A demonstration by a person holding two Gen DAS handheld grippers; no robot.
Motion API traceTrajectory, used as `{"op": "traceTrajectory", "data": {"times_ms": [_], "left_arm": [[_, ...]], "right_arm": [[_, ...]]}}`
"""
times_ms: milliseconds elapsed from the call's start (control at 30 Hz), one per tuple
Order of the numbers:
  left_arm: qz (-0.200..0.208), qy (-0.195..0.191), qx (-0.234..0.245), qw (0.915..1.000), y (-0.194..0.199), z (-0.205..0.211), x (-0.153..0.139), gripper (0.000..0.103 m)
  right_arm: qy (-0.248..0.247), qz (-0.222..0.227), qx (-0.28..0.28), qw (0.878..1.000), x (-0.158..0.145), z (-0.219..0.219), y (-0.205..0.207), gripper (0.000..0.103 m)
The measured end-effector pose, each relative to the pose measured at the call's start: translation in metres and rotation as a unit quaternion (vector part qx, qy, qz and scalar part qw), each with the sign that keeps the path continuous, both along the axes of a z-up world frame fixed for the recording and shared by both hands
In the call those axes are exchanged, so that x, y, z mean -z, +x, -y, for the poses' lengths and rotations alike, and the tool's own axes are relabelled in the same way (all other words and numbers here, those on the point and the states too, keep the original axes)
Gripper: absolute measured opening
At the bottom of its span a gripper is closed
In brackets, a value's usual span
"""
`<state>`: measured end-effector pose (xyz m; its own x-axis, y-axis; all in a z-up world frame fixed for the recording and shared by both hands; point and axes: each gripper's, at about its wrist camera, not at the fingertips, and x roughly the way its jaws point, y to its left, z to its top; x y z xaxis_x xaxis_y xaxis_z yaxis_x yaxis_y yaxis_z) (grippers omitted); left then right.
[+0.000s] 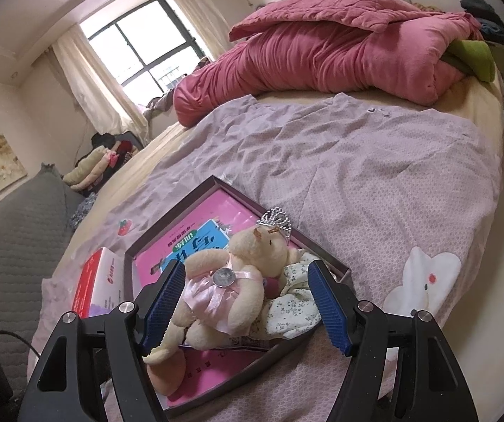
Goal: Organize soft objects
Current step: 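Open the left gripper to release the lavender plush while the right releases the bear, then move both grippers back toward the remaining items on the bed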
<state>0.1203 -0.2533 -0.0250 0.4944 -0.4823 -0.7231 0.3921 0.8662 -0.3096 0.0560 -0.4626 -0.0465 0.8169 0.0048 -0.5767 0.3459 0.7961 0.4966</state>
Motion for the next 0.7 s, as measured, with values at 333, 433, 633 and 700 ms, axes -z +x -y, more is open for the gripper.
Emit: {"op": "traceTrajectory", "data": {"times_ms": [333, 433, 633, 700], "left_arm": [[-0.019, 0.016, 0.017, 0.9995, 0.014, 0.025, 0.013, 0.064], [-0.021, 0.004, 0.014, 0.9997, 0.01, 0.016, 0.011, 0.064], [-0.021, -0.005, 0.008, 0.9997, -0.001, -0.004, 0.006, 0.064], [-0.018, -0.005, 0.005, 0.9998, -0.006, -0.01, 0.003, 0.064]], "right_arm": [[0.01, -0.012, 0.018, 1.0, 0.006, 0.011, -0.001, 0.073], [0.007, -0.007, 0.018, 1.0, 0.005, 0.011, -0.003, 0.073], [-0.018, 0.005, 0.006, 1.0, -0.004, 0.001, -0.005, 0.074], [-0.033, 0.01, 0.003, 0.999, -0.009, -0.004, -0.006, 0.074]]}}
